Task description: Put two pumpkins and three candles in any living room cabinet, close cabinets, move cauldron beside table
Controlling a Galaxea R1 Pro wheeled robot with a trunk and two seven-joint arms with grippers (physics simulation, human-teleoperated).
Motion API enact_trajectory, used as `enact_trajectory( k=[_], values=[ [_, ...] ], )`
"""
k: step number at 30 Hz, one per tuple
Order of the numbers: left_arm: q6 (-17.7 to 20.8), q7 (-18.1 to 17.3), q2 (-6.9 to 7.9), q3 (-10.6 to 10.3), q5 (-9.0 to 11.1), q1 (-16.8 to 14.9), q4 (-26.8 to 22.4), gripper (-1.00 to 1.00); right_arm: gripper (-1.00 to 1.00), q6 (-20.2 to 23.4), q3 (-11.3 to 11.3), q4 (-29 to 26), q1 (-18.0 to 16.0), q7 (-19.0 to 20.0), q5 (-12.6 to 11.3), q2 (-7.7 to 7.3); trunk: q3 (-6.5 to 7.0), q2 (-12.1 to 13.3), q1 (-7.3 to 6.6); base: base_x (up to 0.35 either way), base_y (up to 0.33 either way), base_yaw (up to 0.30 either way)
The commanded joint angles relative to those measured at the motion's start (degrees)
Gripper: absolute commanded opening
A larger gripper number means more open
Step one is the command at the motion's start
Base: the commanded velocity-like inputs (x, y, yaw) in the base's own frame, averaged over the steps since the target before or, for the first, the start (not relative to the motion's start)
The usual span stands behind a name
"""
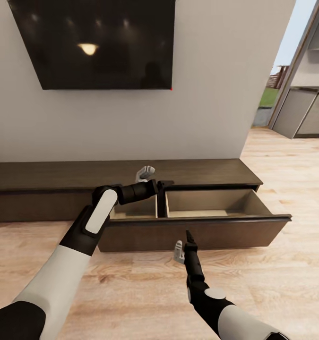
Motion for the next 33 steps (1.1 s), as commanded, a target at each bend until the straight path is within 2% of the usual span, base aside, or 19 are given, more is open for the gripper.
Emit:
enact_trajectory(
  k=[1, 2, 6, 7, 10, 19, 24, 30, 33],
  values=[
    [0.1, 0.0, 0.16, 0.1, 0.0, 0.0, 0.0, 1.0, 1.0, -0.5, 0.0, 0.0, 0.1, 0.0, -0.9, -0.07, 0.18, 0.4, -0.23, -0.016, 0.0, 0.0],
    [0.6, 0.1, 1.19, 1.1, 0.0, 0.0, 0.1, 1.0, 1.0, -2.3, -0.1, 0.1, 0.3, -0.1, -5.5, -0.3, 0.36, 0.8, -0.44, -0.004, 0.0, 0.0],
    [1.7, 0.0, 3.95, 2.8, 0.5, 0.4, 0.6, 1.0, 1.0, -4.6, -0.1, 1.2, 0.4, 0.1, -14.4, -0.46, 1.08, 2.4, -1.32, -0.001, 0.0, 0.0],
    [2.6, 0.0, 4.27, 2.9, 0.8, 0.6, 0.9, 1.0, 1.0, -5.0, -0.1, 1.7, 0.4, 0.1, -16.2, -0.45, 1.26, 2.8, -1.54, 0.0, 0.0, 0.0],
    [5.3, 0.0, 4.79, 3.1, 1.1, 1.6, 3.5, 1.0, 1.0, -5.4, 0.0, 3.4, 0.7, 0.0, -18.9, -0.23, 1.8, 4.0, -2.2, 0.0, 0.0, 0.0],
    [6.3, -0.1, 6.4, 3.2, 1.1, 2.4, 10.3, 1.0, 1.0, -5.2, 0.0, 5.0, 3.7, 0.0, -20.1, -0.12, 3.42, 7.6, -4.18, 0.0, 0.0, 0.0],
    [6.3, -0.1, 8.29, 3.2, 1.0, 3.7, 11.0, 1.0, 1.0, -5.2, -0.1, 5.1, 4.5, 0.1, -20.2, -0.13, 4.31, 9.6, -5.28, 0.0, 0.0, 0.0],
    [6.4, 0.1, 9.45, 3.1, 0.6, 6.7, 11.1, 1.0, 1.0, -5.3, -0.1, 5.1, 5.2, 0.2, -20.1, -0.15, 5.39, 12.0, -6.59, 0.0, 0.0, 0.0],
    [6.4, 0.1, 11.15, 2.9, 0.6, 7.4, 11.1, 1.0, 1.0, -5.5, -0.1, 5.2, 5.5, 0.3, -20.1, -0.15, 5.93, 13.3, -7.25, 0.0, 0.0, 0.0]
  ],
)
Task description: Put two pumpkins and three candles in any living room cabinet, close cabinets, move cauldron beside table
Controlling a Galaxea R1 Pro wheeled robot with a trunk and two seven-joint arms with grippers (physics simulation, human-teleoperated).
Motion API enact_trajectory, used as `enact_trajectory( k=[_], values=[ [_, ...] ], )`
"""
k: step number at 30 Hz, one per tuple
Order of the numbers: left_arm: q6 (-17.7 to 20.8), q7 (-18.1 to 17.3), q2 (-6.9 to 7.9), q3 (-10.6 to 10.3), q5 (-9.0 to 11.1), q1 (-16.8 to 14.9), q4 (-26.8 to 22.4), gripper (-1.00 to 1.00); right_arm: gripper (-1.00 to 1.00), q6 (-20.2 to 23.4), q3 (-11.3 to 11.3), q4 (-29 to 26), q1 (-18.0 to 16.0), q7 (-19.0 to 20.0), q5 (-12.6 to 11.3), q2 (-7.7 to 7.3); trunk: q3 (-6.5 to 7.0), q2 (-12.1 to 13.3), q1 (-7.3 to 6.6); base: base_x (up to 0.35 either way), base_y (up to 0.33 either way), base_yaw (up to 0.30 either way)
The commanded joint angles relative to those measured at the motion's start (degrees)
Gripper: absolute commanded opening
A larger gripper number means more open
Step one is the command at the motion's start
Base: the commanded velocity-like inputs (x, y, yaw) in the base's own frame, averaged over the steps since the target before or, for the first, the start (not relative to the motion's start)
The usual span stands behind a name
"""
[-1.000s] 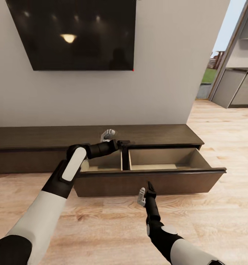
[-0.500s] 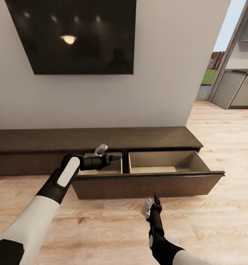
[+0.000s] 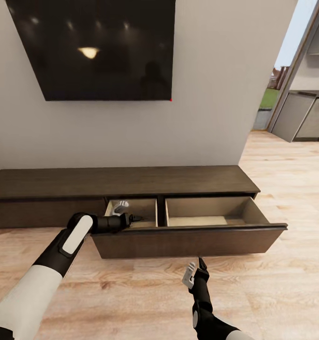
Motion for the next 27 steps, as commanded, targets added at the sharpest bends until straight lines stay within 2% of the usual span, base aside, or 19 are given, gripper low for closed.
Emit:
enact_trajectory(
  k=[1, 3, 10, 14, 18, 27],
  values=[
    [0.0, 0.0, 0.63, -0.1, 0.1, 0.2, 0.0, 1.0, 1.0, 0.0, 0.0, 0.3, 0.0, 0.0, 0.0, 0.04, 0.19, 0.4, -0.23, 0.0, 0.0, 0.0],
    [0.0, 0.0, 1.4, -0.2, 0.1, 0.8, 0.1, 1.0, 1.0, 0.0, 0.0, 1.0, 0.1, 0.0, 0.0, 0.11, 0.54, 1.2, -0.66, 0.0, 0.0, 0.0],
    [0.1, 0.0, 2.6, -0.7, 0.0, 2.2, 0.0, 1.0, 1.0, 0.0, -0.1, 1.6, 0.1, 0.0, 0.0, 0.1, 1.8, 4.0, -2.2, 0.0, 0.0, 0.0],
    [0.1, 0.0, 4.92, -1.8, 0.0, 3.1, 0.3, 1.0, 1.0, -0.2, 0.0, 3.7, 0.1, 0.0, 0.1, 0.1, 2.52, 5.6, -3.08, 0.0, 0.0, 0.0],
    [0.0, 0.0, 6.27, -2.1, 0.0, 4.1, 3.4, 1.0, 1.0, -0.2, 0.0, 4.7, 0.1, 0.0, 0.0, 0.16, 3.24, 7.2, -3.96, 0.0, 0.0, 0.0],
    [-0.1, 0.1, 6.63, -2.4, -0.1, 4.4, 8.8, 1.0, 1.0, -0.3, -0.1, 4.8, 0.1, 0.4, -0.1, 0.07, 4.85, 10.8, -5.94, 0.0, 0.0, 0.0]
  ],
)
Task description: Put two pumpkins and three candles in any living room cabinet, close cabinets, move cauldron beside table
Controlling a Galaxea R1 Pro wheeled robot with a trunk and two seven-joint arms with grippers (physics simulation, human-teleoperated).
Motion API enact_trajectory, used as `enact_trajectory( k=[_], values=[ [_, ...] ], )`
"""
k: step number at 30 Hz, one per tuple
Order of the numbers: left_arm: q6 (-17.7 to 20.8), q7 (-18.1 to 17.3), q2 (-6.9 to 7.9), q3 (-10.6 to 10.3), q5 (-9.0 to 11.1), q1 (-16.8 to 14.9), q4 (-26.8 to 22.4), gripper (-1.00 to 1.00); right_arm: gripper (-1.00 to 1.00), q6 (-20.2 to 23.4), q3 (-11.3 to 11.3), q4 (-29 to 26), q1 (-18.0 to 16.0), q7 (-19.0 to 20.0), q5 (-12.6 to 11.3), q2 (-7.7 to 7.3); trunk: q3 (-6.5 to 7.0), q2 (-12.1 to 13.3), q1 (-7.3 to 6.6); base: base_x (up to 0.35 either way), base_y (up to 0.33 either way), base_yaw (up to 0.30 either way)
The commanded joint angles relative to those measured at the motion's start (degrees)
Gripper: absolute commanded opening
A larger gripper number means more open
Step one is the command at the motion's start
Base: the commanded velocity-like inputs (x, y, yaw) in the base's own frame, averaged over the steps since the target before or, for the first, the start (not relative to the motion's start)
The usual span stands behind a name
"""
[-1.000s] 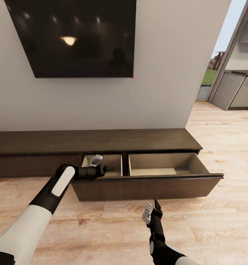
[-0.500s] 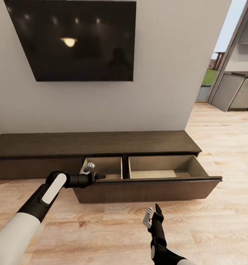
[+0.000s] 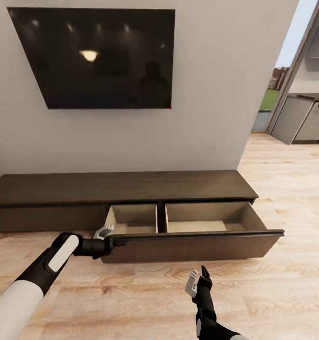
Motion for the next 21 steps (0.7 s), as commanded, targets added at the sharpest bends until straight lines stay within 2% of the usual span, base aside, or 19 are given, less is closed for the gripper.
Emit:
enact_trajectory(
  k=[1, 3, 6, 7, 9, 10, 18, 21],
  values=[
    [0.0, 0.0, 0.03, -0.6, 0.0, 0.0, 0.8, 1.0, 1.0, -0.3, 0.0, 0.0, 0.0, 0.0, 0.0, -0.01, 0.19, 0.4, -0.23, 0.0, 0.0, 0.0],
    [-0.1, 0.0, 0.05, -1.6, 0.0, 0.0, 1.5, 1.0, 1.0, -0.9, 0.0, 0.1, 0.0, 0.0, 0.0, -0.04, 0.54, 1.2, -0.67, 0.0, 0.0, 0.0],
    [-0.3, 0.0, 0.06, -4.2, 0.0, 0.0, 2.2, 1.0, 1.0, -2.2, 0.0, 0.2, 0.0, 0.0, 0.0, -0.17, 1.08, 2.4, -1.32, 0.0, 0.0, 0.0],
    [-0.5, 0.1, -0.04, -7.9, -0.1, 0.0, 3.7, 1.0, 1.0, -2.8, 0.0, 0.2, 0.0, 0.0, 0.0, -0.28, 1.26, 2.8, -1.54, 0.0, 0.0, 0.0],
    [-1.1, 0.1, -0.22, -10.2, -0.1, 0.0, 6.1, 1.0, 1.0, -2.9, 0.0, 0.2, 0.0, 0.0, 0.0, -0.21, 1.62, 3.6, -1.98, 0.0, 0.0, 0.0],
    [-1.3, 0.1, -0.25, -10.7, -0.1, 0.0, 6.5, 1.0, 1.0, -2.9, 0.0, 0.2, 0.0, 0.0, 0.0, -0.2, 1.8, 4.0, -2.2, 0.0, 0.0, 0.0],
    [-8.3, 0.1, -0.79, -20.9, 0.0, 0.0, 12.7, 1.0, 1.0, -5.3, 0.0, 0.7, 0.0, 0.1, 0.1, -0.18, 3.24, 7.2, -3.96, 0.0, 0.0, 0.0],
    [-11.5, 0.0, -1.21, -23.5, 0.1, 0.0, 14.9, 1.0, 1.0, -5.6, 0.0, 0.9, 0.0, 0.1, 0.1, -0.09, 3.78, 8.4, -4.62, 0.0, 0.0, 0.0]
  ],
)
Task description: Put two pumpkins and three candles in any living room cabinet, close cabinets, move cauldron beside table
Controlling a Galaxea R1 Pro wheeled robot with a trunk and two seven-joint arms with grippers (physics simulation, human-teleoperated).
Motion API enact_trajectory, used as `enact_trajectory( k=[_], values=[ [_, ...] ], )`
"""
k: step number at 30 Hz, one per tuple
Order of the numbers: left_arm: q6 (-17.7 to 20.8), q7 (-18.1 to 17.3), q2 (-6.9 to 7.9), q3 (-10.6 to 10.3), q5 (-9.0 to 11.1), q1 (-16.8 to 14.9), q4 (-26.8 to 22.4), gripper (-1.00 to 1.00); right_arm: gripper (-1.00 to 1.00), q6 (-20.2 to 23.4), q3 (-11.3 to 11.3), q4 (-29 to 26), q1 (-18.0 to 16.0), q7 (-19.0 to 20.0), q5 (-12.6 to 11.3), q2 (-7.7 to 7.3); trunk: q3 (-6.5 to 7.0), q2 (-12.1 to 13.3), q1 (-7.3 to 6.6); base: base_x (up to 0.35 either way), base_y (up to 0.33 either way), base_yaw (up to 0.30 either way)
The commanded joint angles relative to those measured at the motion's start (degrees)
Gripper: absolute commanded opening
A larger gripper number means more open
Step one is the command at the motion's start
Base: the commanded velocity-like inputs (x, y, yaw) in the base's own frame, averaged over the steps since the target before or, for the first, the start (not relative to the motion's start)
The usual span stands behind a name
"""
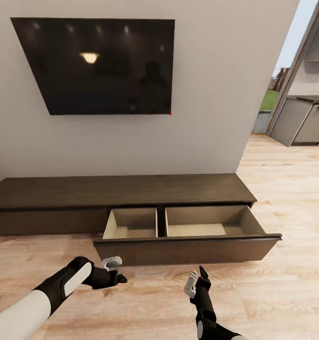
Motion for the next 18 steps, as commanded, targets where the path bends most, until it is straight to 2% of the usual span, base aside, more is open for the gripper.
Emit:
enact_trajectory(
  k=[1, 2, 6, 8, 10, 11, 13, 14, 16, 18],
  values=[
    [-0.5, 0.0, -0.12, -0.3, 0.0, 0.0, 0.4, 1.0, 1.0, 0.0, 0.0, 0.0, 0.0, 0.0, 0.0, 0.01, 0.19, 0.4, -0.23, 0.0, 0.0, 0.0],
    [-1.7, 0.0, -0.38, -1.4, 0.0, 0.0, 1.9, 1.0, 1.0, -0.1, 0.0, 0.1, 0.0, 0.0, 0.0, 0.02, 0.37, 0.8, -0.45, 0.0, 0.0, 0.0],
    [-2.9, 0.0, -0.78, -2.7, 0.0, 0.0, 4.4, 1.0, 1.0, -0.1, 0.0, 0.1, 0.0, 0.0, 0.0, 0.09, 1.08, 2.4, -1.32, 0.0, 0.0, 0.0],
    [-4.7, 0.0, -1.41, -3.2, 0.0, 0.0, 6.7, 1.0, 1.0, -0.1, 0.0, 0.1, 0.0, 0.0, 0.0, 0.12, 1.44, 3.2, -1.76, 0.0, 0.0, 0.0],
    [-8.0, 0.0, -2.66, -4.3, 0.0, 0.0, 10.3, 1.0, 1.0, -0.2, 0.0, 0.2, 0.0, 0.0, 0.0, 0.17, 1.8, 4.0, -2.2, 0.0, 0.0, 0.0],
    [-12.1, 0.0, -5.53, -7.5, 0.0, 0.1, 16.8, 1.0, 1.0, -0.3, 0.0, 1.5, 0.0, 0.3, 0.0, 0.15, 1.98, 4.4, -2.42, 0.0, 0.0, 0.0],
    [-13.0, 0.1, -6.39, -8.8, 0.0, 0.1, 19.0, 1.0, 1.0, -1.1, 0.0, 2.3, 0.0, 1.1, 0.0, 0.08, 2.34, 5.2, -2.86, 0.0, 0.0, 0.0],
    [-15.1, 0.2, -6.86, -9.5, 0.0, 0.3, 21.0, 1.0, 1.0, -3.4, -0.2, 4.0, 0.1, 3.3, -0.4, 0.05, 2.52, 5.6, -3.08, 0.0, 0.0, 0.0],
    [-18.0, 0.2, -7.23, -9.7, 0.0, 0.5, 23.3, 1.0, 1.0, -5.5, -0.7, 5.3, 0.1, 5.7, -2.5, -0.02, 2.88, 6.4, -3.52, 0.0, 0.0, 0.0],
    [-21.0, 0.2, -7.89, -9.7, 0.1, 0.8, 26.4, 1.0, 1.0, -7.4, -0.9, 5.9, 0.1, 8.2, -6.5, -0.18, 3.24, 7.2, -3.96, 0.0, 0.0, 0.0]
  ],
)
